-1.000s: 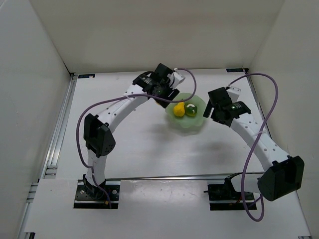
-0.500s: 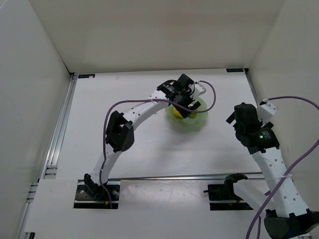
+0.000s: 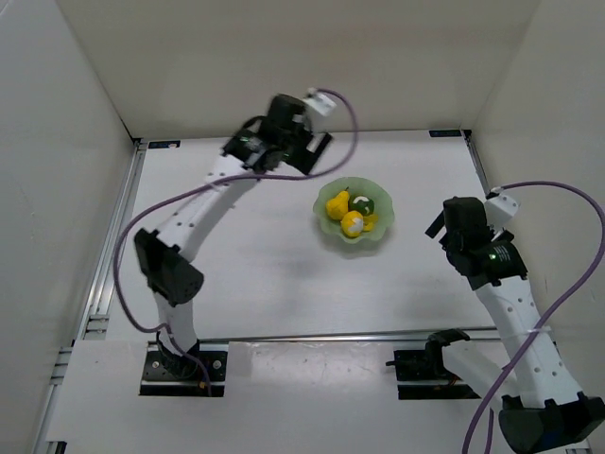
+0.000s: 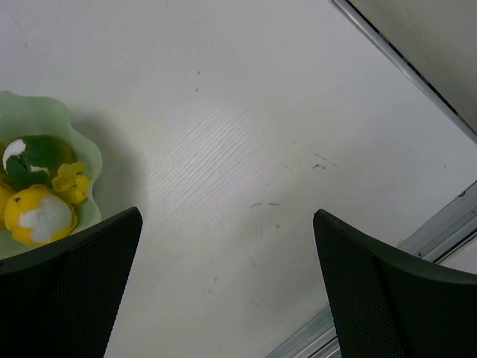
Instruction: Place and organize the fake fruits in the fruit bowl
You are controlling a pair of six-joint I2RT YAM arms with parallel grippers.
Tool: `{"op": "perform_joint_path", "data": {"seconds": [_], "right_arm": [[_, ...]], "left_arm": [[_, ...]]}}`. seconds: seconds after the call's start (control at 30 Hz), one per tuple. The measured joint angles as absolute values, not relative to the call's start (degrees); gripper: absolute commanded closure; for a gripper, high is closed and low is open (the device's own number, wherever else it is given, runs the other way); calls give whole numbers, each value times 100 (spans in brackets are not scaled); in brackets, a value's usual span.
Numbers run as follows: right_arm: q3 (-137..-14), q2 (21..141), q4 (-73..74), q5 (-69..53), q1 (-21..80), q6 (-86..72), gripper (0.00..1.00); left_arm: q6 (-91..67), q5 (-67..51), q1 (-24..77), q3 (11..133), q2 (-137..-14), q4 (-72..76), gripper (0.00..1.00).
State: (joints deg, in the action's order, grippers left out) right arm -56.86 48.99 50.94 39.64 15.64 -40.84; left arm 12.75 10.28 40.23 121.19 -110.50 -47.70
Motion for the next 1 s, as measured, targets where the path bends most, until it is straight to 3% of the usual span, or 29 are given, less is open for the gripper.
{"op": "perform_joint_path", "data": {"seconds": [0.17, 0.3, 0.43, 0.53, 0.7, 1.0], "right_arm": [[-5406, 5443, 5039, 3417, 1278, -3938, 0], [-5017, 5763, 5017, 3061, 985, -3924, 0], [-4797, 5769, 4908, 2818, 687, -3922, 0], [-4790, 5774, 4779, 2698, 443, -3892, 0], [-4941, 5937, 4646, 2558, 237, -3833, 0], [-5043, 5942, 4523, 2462, 189, -3813, 0]], "left_arm": [[1142, 1855, 2117, 10600, -9828, -4416, 0], [947, 2139, 674, 8283, -8823, -4377, 0], [873, 2110, -266, 6149, -7679, -4558, 0], [816, 2060, -733, 5264, -6785, -4637, 0], [714, 1896, -1153, 4877, -6016, -4595, 0], [473, 1793, -1225, 5586, -6698, -4421, 0]]}}
